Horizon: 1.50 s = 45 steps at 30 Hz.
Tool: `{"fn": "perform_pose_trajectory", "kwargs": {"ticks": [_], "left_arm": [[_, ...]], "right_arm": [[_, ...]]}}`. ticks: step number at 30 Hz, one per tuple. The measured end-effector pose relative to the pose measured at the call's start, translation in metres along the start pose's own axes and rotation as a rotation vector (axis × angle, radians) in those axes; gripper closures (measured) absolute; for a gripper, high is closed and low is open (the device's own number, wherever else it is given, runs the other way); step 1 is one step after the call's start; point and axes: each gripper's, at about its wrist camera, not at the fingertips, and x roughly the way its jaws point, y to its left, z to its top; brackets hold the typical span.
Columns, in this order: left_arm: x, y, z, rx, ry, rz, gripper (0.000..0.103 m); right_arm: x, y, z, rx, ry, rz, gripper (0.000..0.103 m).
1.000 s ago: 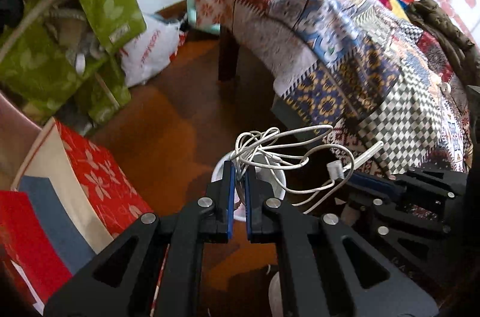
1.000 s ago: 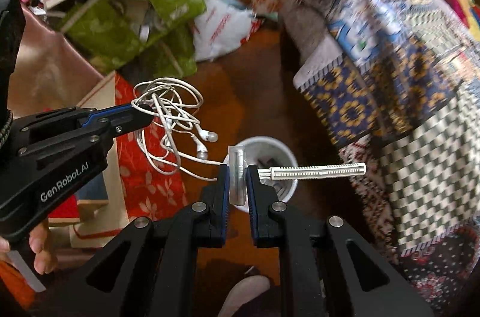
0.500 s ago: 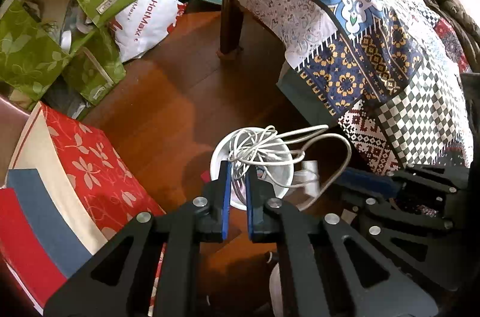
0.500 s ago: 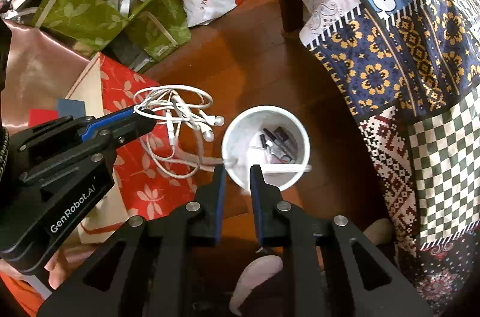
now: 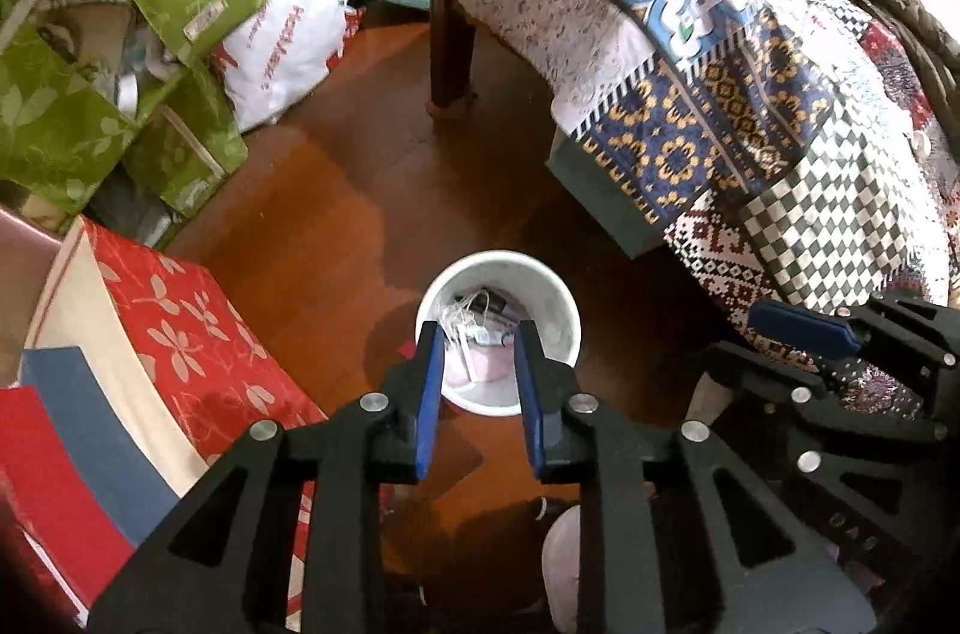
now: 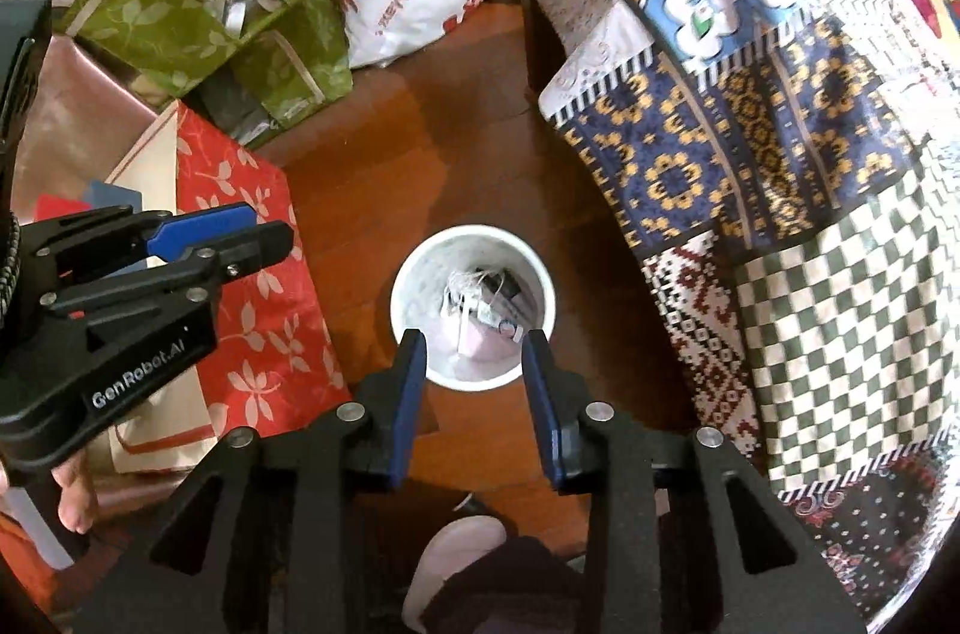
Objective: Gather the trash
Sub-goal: 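Move both open tools back to the tape roll and plastic bag on the quilt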
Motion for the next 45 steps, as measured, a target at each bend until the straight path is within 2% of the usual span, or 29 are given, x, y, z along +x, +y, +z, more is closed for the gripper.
{"fn": "perform_pose_trajectory", "kwargs": {"ticks": [6,13,21,26,28,31,33,35,45], "left_arm": [[-0.047,-0.011,0.005,0.031,-0.103,0.008,0.08],[-0.113,-0.04,0.013,0.077,-0.266,-0.015,0.08],[-0.173,-0.104,0.026,0.14,-0.432,-0.094,0.078],[-0.194,-0.158,0.035,0.208,-0.508,-0.132,0.07],[-0.198,-0.18,0.04,0.233,-0.525,-0.151,0.068],[-0.201,-0.21,0.048,0.257,-0.536,-0.19,0.063],[-0.199,-0.228,0.054,0.265,-0.54,-0.211,0.057],[-0.196,-0.246,0.06,0.271,-0.536,-0.231,0.054],[-0.146,-0.339,0.1,0.347,-0.455,-0.298,0.054]], "right_arm": [[-0.042,-0.011,-0.004,-0.002,-0.099,-0.01,0.073],[-0.111,-0.034,-0.016,0.023,-0.264,-0.036,0.073],[-0.185,-0.084,-0.039,0.1,-0.422,-0.095,0.073],[-0.225,-0.119,-0.056,0.14,-0.512,-0.181,0.073],[-0.241,-0.135,-0.064,0.162,-0.547,-0.226,0.073],[-0.26,-0.161,-0.075,0.206,-0.584,-0.249,0.072],[-0.27,-0.182,-0.082,0.239,-0.603,-0.27,0.066],[-0.275,-0.201,-0.089,0.268,-0.624,-0.301,0.055],[-0.276,-0.304,-0.124,0.447,-0.626,-0.365,0.054]]}}
